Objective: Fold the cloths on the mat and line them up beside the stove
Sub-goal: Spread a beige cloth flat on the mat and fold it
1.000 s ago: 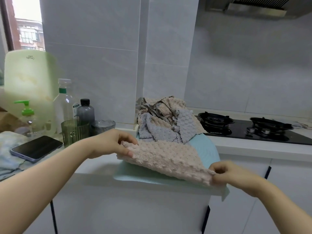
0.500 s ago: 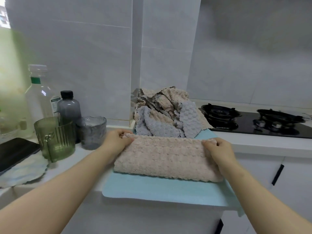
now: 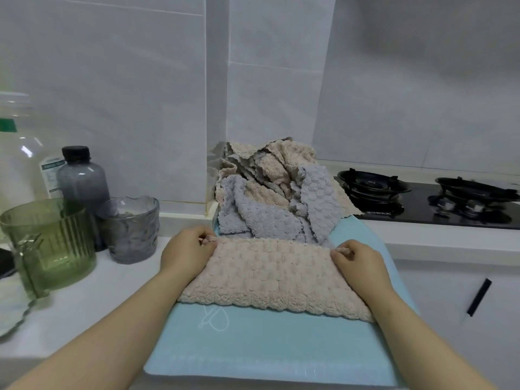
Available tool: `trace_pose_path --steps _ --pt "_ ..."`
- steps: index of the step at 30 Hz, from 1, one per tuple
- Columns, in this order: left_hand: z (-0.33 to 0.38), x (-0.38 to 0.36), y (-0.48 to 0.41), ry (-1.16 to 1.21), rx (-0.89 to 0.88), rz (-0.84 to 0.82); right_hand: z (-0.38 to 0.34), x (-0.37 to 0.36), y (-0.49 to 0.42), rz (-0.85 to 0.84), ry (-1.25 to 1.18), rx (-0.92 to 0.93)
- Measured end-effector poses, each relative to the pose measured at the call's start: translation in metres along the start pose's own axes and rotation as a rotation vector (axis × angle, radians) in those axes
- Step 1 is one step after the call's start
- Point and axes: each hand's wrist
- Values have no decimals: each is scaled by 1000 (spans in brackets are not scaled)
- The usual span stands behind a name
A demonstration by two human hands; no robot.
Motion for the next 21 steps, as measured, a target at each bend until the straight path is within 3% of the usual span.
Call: trace_pose_path --steps 6,14,21 --pt "0 -2 1 -89 -41 -31 -5 1 -1 -152 253 -25" --pt "-6 -3 -2 -102 -79 12 -2 3 0 -120 104 -37" --pt "-3 -1 0 -65 -194 89 -2 8 4 45 -305 30"
Point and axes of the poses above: each hand's wrist, its own y-axis away from the middle knuckle, its own x-axis out of the back of the hand, z = x × y, and after that the axes turned 8 degrees about y, right-handed
